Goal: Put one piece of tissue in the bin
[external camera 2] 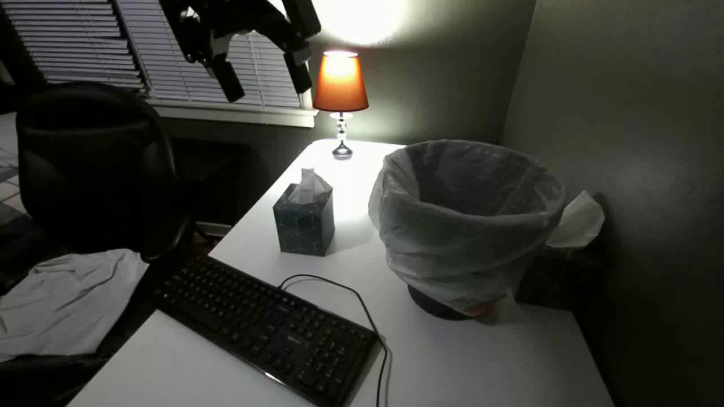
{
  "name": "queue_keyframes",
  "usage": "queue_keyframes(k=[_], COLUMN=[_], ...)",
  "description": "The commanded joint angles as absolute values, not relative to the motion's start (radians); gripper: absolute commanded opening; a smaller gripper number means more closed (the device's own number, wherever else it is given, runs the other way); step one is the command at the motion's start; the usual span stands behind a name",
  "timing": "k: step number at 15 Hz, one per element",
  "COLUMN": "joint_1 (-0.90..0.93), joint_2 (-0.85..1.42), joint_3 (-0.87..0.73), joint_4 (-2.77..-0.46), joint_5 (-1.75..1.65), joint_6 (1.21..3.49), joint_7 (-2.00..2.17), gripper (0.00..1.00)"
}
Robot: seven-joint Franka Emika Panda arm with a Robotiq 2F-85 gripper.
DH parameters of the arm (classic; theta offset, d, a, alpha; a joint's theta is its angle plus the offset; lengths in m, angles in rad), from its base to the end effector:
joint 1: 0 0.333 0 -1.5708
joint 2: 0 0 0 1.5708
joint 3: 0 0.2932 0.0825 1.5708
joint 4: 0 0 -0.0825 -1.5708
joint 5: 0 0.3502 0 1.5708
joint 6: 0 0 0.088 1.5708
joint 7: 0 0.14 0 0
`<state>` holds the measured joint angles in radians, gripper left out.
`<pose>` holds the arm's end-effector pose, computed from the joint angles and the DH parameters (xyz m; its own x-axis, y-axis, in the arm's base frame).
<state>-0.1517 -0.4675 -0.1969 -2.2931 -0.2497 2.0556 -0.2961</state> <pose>0.3869 -0.1693 0.5040 0.9846 0.0665 0.1619 0.0317 -0.9775 0.2086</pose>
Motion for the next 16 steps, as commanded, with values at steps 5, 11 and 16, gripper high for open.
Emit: queue_keyframes(k=[5,11,16], joint_1=[-0.15,-0.129,-0.099], joint_2=[-0.467,-0.395,-0.287], joint_3=[-0.198,-0.205,-0.199], joint_4=[-2.291,-2.299,-2.318], joint_5=[-0.25,-0.182,-0.06], joint_6=[2.054,2.145,2.317], joint_7=[-0.296,-0.261,-0.26], gripper=[1.0,1.0,1.0])
